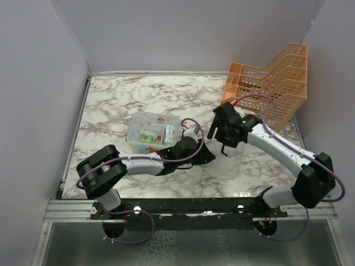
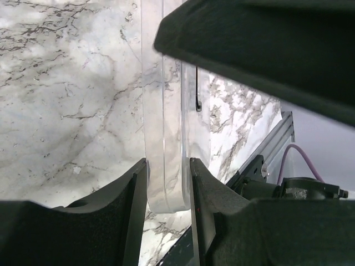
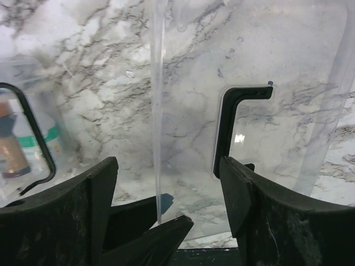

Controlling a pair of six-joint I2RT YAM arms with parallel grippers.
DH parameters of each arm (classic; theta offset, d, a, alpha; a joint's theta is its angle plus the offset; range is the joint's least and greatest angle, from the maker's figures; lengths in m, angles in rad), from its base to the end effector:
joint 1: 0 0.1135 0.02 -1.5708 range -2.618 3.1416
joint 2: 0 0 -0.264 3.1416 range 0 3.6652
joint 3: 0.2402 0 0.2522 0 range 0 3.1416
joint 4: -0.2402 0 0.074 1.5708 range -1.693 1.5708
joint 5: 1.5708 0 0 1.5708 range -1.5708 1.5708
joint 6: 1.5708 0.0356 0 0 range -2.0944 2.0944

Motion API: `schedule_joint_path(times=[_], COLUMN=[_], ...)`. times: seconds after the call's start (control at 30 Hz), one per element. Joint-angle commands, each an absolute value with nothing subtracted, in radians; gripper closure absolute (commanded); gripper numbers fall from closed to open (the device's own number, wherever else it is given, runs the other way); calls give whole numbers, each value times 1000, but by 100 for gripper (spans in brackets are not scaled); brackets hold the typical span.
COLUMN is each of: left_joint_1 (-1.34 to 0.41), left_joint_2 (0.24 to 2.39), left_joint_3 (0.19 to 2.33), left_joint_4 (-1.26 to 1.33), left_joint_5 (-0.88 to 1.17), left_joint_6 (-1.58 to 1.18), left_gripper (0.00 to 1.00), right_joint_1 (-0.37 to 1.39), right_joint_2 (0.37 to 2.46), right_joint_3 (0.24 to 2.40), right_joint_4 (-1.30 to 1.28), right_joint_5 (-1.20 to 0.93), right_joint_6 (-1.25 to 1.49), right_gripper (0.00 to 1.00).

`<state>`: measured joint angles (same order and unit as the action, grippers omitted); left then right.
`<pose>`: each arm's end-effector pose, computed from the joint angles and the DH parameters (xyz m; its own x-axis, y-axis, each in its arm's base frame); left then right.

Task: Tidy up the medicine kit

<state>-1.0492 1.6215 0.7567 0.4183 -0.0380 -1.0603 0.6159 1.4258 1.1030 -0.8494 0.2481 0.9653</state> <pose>0.1690 -0.2913 0.1824 -0.8462 -0.2774 -0.4550 0.2273 0.5845 -0.7790 0.2298 0.1519 0.2539 -0.8246 0.3928 -0.4070 0.3441 0.9195 0.1903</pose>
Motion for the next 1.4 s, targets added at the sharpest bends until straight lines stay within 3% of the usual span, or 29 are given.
schedule_joint_path(times=[0.0, 0.4, 0.87, 1.13, 1.37], left_joint_1=[-1039, -931, -694, -531, -500], left_joint_2=[1577, 1497, 1288, 1142, 1136], left_joint_3=[773, 884, 937, 1032, 1077], left_joint_4=[427, 236, 64, 28, 193], left_joint_5=[27, 220, 390, 343, 230], left_joint_6=[-991, -993, -1084, -1172, -1297], left_gripper=[81, 86, 87, 86, 86], right_joint_1=[615, 612, 612, 612, 612], right_joint_2=[1328, 1160, 903, 857, 926], right_joint_3=[1176, 1256, 1188, 1164, 1159], right_joint_4=[-902, -994, -722, -504, -309], right_joint_5=[257, 314, 171, 124, 17], right_joint_6=[986, 1008, 958, 960, 1054], right_gripper=[25, 25, 26, 21, 14])
